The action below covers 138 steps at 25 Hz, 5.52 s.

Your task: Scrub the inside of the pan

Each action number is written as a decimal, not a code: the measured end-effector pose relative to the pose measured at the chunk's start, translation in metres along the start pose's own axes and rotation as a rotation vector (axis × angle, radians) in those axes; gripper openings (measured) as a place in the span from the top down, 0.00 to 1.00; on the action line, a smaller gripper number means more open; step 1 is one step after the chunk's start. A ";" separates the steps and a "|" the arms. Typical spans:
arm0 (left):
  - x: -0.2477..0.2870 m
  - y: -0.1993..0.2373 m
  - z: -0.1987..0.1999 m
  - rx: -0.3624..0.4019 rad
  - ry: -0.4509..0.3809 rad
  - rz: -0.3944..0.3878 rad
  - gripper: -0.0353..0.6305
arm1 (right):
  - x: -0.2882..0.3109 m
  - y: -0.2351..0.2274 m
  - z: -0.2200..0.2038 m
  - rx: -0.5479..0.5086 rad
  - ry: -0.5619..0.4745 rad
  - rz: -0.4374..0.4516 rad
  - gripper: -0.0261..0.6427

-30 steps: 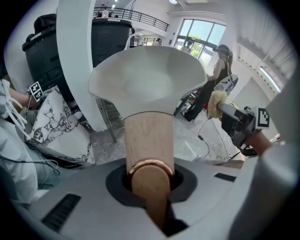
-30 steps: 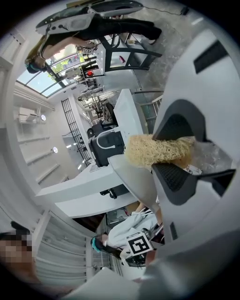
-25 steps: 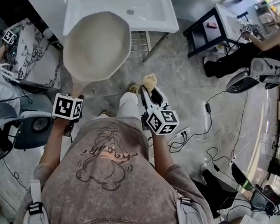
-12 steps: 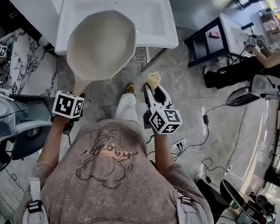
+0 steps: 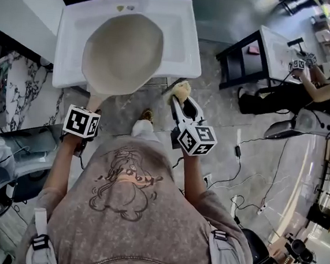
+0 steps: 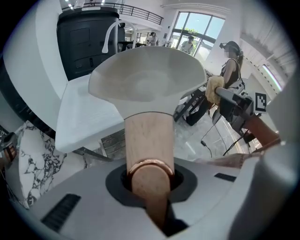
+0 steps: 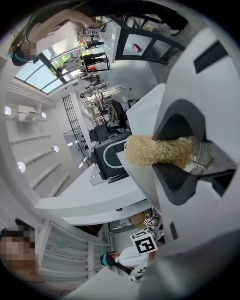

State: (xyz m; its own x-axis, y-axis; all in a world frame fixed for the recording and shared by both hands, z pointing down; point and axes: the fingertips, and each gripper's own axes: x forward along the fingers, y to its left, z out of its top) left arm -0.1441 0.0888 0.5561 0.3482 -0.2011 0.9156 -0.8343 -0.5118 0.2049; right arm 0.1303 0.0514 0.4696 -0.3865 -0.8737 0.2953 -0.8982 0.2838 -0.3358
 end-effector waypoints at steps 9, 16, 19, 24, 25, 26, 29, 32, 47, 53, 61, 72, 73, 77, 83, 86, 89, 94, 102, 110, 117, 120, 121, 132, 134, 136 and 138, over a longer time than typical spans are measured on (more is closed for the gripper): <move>0.031 -0.006 0.061 0.007 0.018 0.011 0.87 | 0.042 -0.067 0.050 -0.048 0.006 0.052 0.72; 0.041 0.001 0.091 0.004 0.032 -0.018 0.87 | 0.074 -0.080 0.068 -0.064 0.010 0.064 0.72; 0.042 0.013 0.098 0.039 0.050 -0.006 0.87 | 0.083 -0.079 0.071 -0.056 -0.001 0.046 0.72; 0.043 0.033 0.108 0.112 0.080 0.001 0.87 | 0.094 -0.075 0.089 -0.066 -0.035 0.024 0.72; 0.043 0.036 0.112 0.128 0.086 0.004 0.87 | 0.097 -0.074 0.095 -0.072 -0.043 0.024 0.72; 0.044 0.039 0.115 0.144 0.092 0.006 0.87 | 0.100 -0.073 0.101 -0.079 -0.051 0.028 0.72; 0.048 0.045 0.120 0.190 0.113 -0.002 0.87 | 0.108 -0.063 0.116 -0.112 -0.064 0.051 0.72; 0.053 0.045 0.122 0.230 0.136 -0.021 0.87 | 0.116 -0.052 0.128 -0.147 -0.071 0.077 0.72; 0.085 0.016 0.113 0.394 0.229 -0.101 0.87 | 0.166 -0.015 0.153 -0.245 -0.069 0.177 0.72; 0.092 0.012 0.103 0.427 0.271 -0.108 0.87 | 0.183 -0.004 0.141 -0.280 -0.023 0.223 0.72; 0.097 0.007 0.102 0.455 0.288 -0.111 0.87 | 0.209 0.010 0.098 -0.348 0.108 0.303 0.72; 0.103 -0.001 0.098 0.473 0.303 -0.124 0.87 | 0.257 0.023 0.019 -0.446 0.321 0.372 0.72; 0.104 -0.002 0.098 0.475 0.302 -0.122 0.87 | 0.260 0.023 0.012 -0.450 0.340 0.374 0.72; 0.103 -0.003 0.099 0.480 0.303 -0.121 0.87 | 0.267 0.024 -0.015 -0.480 0.422 0.385 0.72; 0.103 -0.001 0.101 0.493 0.318 -0.123 0.87 | 0.276 0.024 -0.048 -0.520 0.518 0.385 0.72; 0.102 -0.001 0.103 0.508 0.326 -0.121 0.87 | 0.280 0.020 -0.059 -0.521 0.550 0.368 0.72; 0.102 -0.001 0.104 0.514 0.331 -0.124 0.87 | 0.283 0.014 -0.065 -0.511 0.566 0.347 0.72; 0.102 -0.002 0.103 0.510 0.342 -0.139 0.87 | 0.290 0.006 -0.073 -0.539 0.575 0.308 0.72; 0.100 -0.004 0.104 0.519 0.348 -0.153 0.86 | 0.300 -0.002 -0.070 -0.582 0.577 0.267 0.72; 0.098 -0.010 0.103 0.510 0.340 -0.173 0.85 | 0.329 -0.046 -0.053 -0.553 0.580 0.110 0.72; 0.097 -0.010 0.103 0.510 0.342 -0.172 0.85 | 0.332 -0.069 -0.045 -0.589 0.589 0.030 0.72; 0.096 -0.011 0.103 0.509 0.340 -0.169 0.85 | 0.328 -0.085 -0.039 -0.595 0.597 -0.003 0.72; 0.096 -0.011 0.102 0.507 0.340 -0.169 0.85 | 0.327 -0.091 -0.037 -0.599 0.603 -0.013 0.72; 0.096 -0.014 0.102 0.511 0.346 -0.144 0.85 | 0.309 -0.126 -0.018 -0.731 0.724 -0.058 0.72; 0.096 -0.015 0.101 0.506 0.346 -0.140 0.85 | 0.306 -0.129 -0.017 -0.763 0.746 -0.049 0.72; 0.096 -0.015 0.101 0.495 0.348 -0.142 0.85 | 0.302 -0.132 -0.015 -0.777 0.769 -0.039 0.72; 0.095 -0.015 0.101 0.477 0.351 -0.148 0.85 | 0.298 -0.137 -0.011 -0.775 0.787 -0.036 0.72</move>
State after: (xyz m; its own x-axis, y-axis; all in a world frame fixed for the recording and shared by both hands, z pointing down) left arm -0.0549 -0.0068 0.6054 0.2165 0.1461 0.9653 -0.4762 -0.8473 0.2351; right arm 0.1356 -0.2429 0.6136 -0.1354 -0.4689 0.8728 -0.6931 0.6743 0.2548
